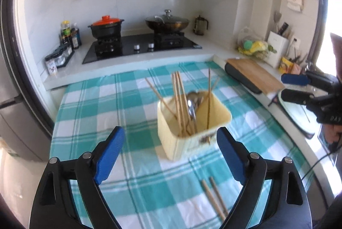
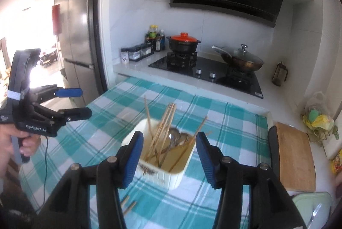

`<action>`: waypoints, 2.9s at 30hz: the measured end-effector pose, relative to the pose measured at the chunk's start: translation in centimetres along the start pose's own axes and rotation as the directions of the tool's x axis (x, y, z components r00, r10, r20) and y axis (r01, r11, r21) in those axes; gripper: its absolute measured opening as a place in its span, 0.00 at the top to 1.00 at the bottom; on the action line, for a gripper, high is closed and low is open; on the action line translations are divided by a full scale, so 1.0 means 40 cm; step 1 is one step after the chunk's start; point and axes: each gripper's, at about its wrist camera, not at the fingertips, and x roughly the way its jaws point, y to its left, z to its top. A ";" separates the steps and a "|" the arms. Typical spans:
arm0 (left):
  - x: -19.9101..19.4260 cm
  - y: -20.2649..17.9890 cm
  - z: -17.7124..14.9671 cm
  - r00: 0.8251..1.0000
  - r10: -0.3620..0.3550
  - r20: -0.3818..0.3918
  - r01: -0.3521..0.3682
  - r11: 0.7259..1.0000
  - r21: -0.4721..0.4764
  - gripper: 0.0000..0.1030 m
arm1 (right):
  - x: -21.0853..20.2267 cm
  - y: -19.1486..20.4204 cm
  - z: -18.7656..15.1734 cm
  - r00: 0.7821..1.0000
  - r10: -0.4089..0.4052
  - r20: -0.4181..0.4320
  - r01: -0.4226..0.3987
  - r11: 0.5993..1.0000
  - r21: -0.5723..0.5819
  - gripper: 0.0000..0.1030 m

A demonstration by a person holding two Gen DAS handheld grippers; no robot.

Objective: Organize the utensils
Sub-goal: 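Move both grippers back over the last two chopsticks on the tablecloth, then grasp a wooden chopstick with the left gripper while the right gripper grasps the other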

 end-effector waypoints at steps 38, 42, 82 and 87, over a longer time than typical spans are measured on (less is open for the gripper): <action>0.038 -0.154 -0.525 0.981 0.049 -0.190 -0.091 0.972 -0.218 0.11 | 0.025 0.179 -0.651 0.977 -0.074 -0.198 0.142 0.922 0.359 0.49; 0.041 -0.151 -0.527 0.979 0.067 -0.193 -0.107 0.973 -0.205 0.11 | 0.027 0.182 -0.651 0.976 -0.074 -0.204 0.144 0.923 0.356 0.49; 0.192 -0.123 -0.536 0.965 0.127 -0.230 -0.167 0.972 -0.163 0.20 | 0.194 0.316 -0.577 0.968 0.099 -0.231 -0.042 0.971 0.237 0.56; 0.177 -0.129 -0.544 0.966 0.136 -0.221 -0.160 0.982 -0.097 0.66 | 0.203 0.373 -0.583 0.966 0.001 -0.259 0.029 0.993 0.112 0.83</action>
